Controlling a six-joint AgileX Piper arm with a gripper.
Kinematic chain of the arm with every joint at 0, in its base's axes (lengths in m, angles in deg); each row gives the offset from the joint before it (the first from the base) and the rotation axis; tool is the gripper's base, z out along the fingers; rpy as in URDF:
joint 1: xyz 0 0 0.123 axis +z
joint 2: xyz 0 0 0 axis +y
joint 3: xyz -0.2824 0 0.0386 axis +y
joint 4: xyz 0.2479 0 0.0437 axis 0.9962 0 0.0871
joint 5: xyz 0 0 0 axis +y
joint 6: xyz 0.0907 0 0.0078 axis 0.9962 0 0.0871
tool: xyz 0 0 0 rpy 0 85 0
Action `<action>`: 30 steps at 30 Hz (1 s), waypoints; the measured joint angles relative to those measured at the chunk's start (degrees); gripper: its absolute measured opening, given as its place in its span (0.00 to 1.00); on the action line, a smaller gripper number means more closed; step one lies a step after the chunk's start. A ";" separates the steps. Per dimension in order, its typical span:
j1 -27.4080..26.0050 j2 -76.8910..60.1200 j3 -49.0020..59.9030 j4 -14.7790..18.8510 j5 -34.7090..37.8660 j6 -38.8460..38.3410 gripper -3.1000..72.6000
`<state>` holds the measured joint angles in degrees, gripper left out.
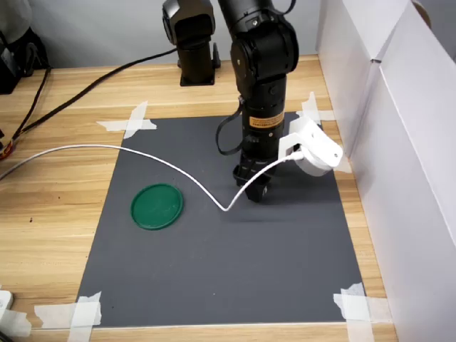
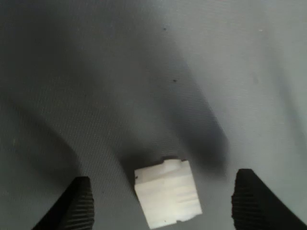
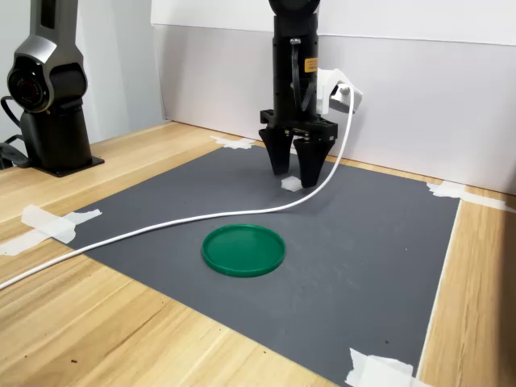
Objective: Grasp a white terminal and put it in the green lid.
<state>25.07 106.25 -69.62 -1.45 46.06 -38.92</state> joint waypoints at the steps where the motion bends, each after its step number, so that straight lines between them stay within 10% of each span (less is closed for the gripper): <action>1: 0.00 0.07 0.00 0.00 0.06 0.00 0.94; 23: 0.00 0.33 0.00 0.43 1.72 1.98 0.42; 30: 0.00 0.33 0.00 0.43 1.81 2.03 0.40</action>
<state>25.07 106.58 -69.62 -1.01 47.87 -36.88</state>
